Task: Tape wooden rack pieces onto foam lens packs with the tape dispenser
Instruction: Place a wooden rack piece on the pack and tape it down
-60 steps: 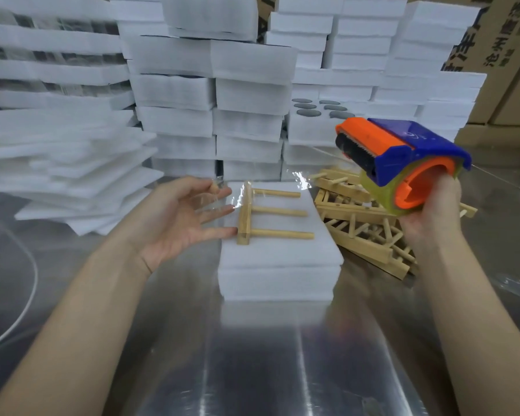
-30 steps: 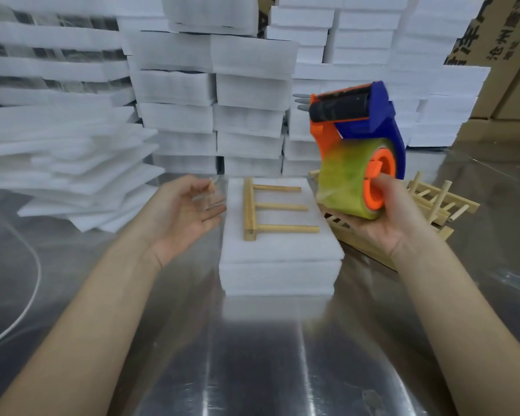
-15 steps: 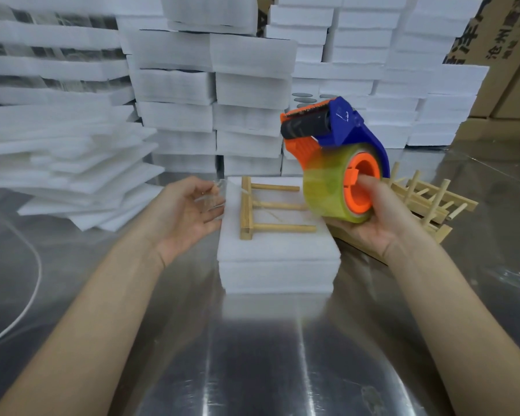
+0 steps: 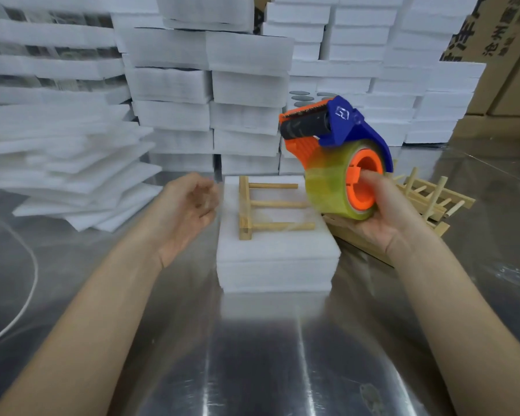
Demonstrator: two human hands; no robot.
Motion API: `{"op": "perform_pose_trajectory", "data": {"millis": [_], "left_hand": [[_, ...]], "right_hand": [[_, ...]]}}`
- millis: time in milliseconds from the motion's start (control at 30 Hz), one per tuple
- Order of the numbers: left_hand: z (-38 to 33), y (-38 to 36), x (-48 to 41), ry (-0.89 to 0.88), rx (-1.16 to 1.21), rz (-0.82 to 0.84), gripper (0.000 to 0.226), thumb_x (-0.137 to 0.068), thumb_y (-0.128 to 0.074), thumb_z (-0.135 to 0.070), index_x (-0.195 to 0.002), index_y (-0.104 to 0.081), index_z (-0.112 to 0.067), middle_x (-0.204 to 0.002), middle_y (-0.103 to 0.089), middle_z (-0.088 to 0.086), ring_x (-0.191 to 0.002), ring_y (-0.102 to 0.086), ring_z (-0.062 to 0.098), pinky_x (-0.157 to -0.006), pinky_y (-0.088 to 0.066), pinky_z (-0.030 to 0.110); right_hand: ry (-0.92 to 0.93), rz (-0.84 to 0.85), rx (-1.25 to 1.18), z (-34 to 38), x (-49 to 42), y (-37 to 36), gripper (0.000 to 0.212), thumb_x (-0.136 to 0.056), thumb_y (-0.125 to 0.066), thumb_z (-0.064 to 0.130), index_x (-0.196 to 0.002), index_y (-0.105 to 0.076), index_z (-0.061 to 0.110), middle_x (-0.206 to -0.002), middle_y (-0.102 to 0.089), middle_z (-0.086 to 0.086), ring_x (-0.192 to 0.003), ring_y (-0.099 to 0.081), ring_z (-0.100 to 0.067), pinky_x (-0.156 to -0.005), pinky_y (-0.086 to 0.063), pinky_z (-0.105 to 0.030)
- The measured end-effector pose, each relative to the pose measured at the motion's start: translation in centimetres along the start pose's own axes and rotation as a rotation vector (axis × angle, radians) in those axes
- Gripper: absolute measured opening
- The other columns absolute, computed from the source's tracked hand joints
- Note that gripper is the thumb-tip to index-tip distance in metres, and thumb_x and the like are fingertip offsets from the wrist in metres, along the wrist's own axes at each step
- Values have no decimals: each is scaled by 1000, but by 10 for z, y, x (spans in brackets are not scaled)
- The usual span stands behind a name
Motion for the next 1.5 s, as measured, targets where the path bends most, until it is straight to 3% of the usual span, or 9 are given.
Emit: {"op": "perform_pose_trajectory", "data": {"millis": [167,400,600,800,900,1033,1233,1367,1500], "left_hand": [[-15,13,-2,-137,-72,-134,11,-89,-62,-14,-79,-65,-9,-74,-67,1,-77,-67,16,-75,-57,29],[-19,8,4,-182,-158,-93,24,-92,-59,-10,-70,-66,-9,-64,-66,2,-62,-68,14,-58,-55,20],[-21,9,0,-219,-260,-135,25,-97,-56,-25,-76,-58,-11,-54,-55,-7,-44,-46,4,-46,-44,14],[-34,16,3,-276,-201,-179,22,-93,-60,-19,-75,-60,-7,-53,-54,-5,-37,-31,3,-39,-30,13],[-40,26,4,-271,-107,-199,18,-92,-59,-17,-80,-59,-4,-48,-51,-6,-34,-29,0,-36,-26,12],[-32,36,2,-222,-231,-203,20,-91,-61,-19,-83,-62,0,-50,-57,-7,-35,-30,1,-38,-30,11],[-23,33,-5,-329,-420,-296,24,-85,-72,-28,-98,-66,-8,-55,-61,-7,-42,-36,5,-51,-43,13],[-19,25,-10,-346,-389,-341,23,-86,-72,-27,-70,-69,-12,-53,-59,-7,-41,-37,5,-53,-45,14],[-13,27,-14,-277,-294,-394,19,-87,-71,-25,-72,-65,-14,-56,-59,-8,-41,-36,5,-48,-41,14]], "right_hand": [[182,-25,-3,20,2,4,22,-93,-52,15,-112,-63,14,-111,-72,-11,-104,-69,-27,-88,-56,-46],[339,-86,68,29,4,7,32,-87,-60,21,-118,-62,17,-122,-66,-12,-113,-64,-28,-99,-48,-51],[386,-107,127,29,-1,7,24,-84,-63,18,-107,-65,21,-101,-73,-1,-100,-69,-19,-88,-55,-37],[414,-152,160,37,-3,15,43,-75,-68,17,-117,-62,10,-93,-72,-3,-92,-70,-20,-79,-57,-34],[450,-181,235,44,1,23,46,-63,-70,14,-108,-64,16,-88,-73,2,-88,-70,-15,-72,-56,-30],[493,-173,307,46,3,28,45,-76,-68,8,-119,-61,22,-97,-73,7,-95,-70,-10,-71,-55,-27],[639,-247,349,52,10,22,34,-69,-71,35,-102,-63,37,-99,-73,15,-96,-69,-5,-68,-54,-17],[692,-348,409,49,4,24,21,-79,-68,37,-99,-61,41,-97,-71,19,-95,-68,-1,-71,-53,-19],[680,-356,515,39,-9,29,25,-85,-67,25,-104,-60,41,-106,-68,15,-98,-66,-5,-77,-52,-24]]}}
Point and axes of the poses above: each hand's wrist, its own x-axis away from the middle knuckle, its own y-axis out of the back of the hand, z = x × y, the point moved 2 cm from there along -x, towards the middle knuckle
